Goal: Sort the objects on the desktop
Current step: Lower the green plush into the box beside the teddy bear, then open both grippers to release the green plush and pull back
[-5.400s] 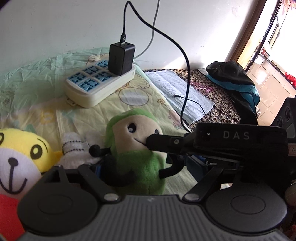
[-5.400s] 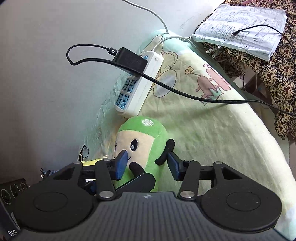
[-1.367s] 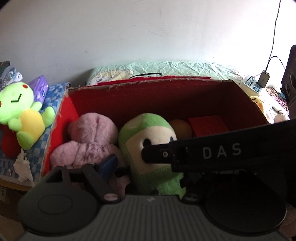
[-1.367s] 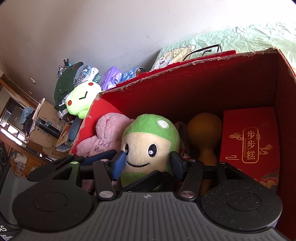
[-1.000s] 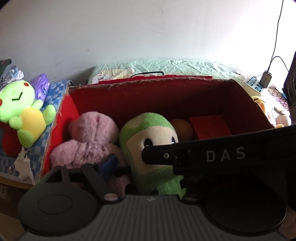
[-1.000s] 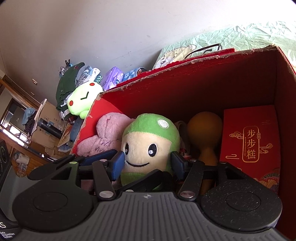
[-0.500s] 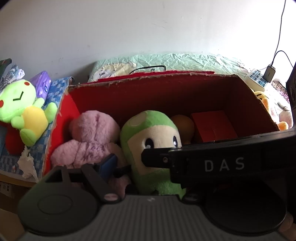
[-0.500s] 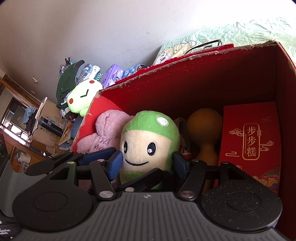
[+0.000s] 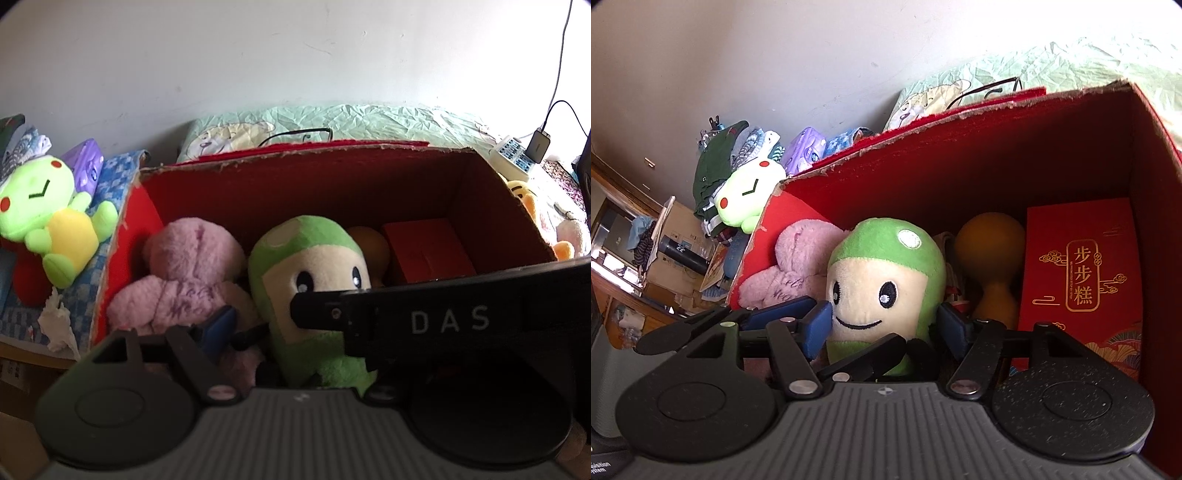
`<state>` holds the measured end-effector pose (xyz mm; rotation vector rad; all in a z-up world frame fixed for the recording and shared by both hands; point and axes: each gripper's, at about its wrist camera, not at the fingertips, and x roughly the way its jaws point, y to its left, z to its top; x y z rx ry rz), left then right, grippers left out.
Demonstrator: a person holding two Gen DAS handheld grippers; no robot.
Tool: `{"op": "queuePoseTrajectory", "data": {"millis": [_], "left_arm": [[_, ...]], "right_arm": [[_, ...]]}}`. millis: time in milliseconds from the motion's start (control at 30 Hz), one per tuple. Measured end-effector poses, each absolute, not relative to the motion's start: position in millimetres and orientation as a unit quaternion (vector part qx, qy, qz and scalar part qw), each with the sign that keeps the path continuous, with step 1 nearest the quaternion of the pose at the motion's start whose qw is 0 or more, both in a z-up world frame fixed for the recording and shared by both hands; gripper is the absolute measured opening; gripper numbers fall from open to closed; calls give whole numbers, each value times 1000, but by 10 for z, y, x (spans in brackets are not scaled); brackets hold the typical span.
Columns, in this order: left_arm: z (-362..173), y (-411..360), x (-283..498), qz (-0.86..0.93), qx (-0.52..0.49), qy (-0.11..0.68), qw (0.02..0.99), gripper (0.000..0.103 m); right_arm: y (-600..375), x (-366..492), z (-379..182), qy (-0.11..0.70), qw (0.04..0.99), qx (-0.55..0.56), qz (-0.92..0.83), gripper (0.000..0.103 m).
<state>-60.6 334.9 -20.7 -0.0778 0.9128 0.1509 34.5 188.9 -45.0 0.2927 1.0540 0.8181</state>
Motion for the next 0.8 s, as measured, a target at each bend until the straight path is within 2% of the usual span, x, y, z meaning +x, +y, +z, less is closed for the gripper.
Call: {"op": "queuePoseTrajectory", "data": {"millis": [233,433,800], "left_arm": [[-190,3307,-619,78,-28,445,892,82],[-160,3278,-649,84,-21,450,889,82],[-126,3261,-690,95,-16,462,882,82]], "right_arm": [[1799,338,-383,477,783,143,373,63],[1786,331,-378,479,781,144,374,45],[1837,296,-368,478,781,138,377,43]]}}
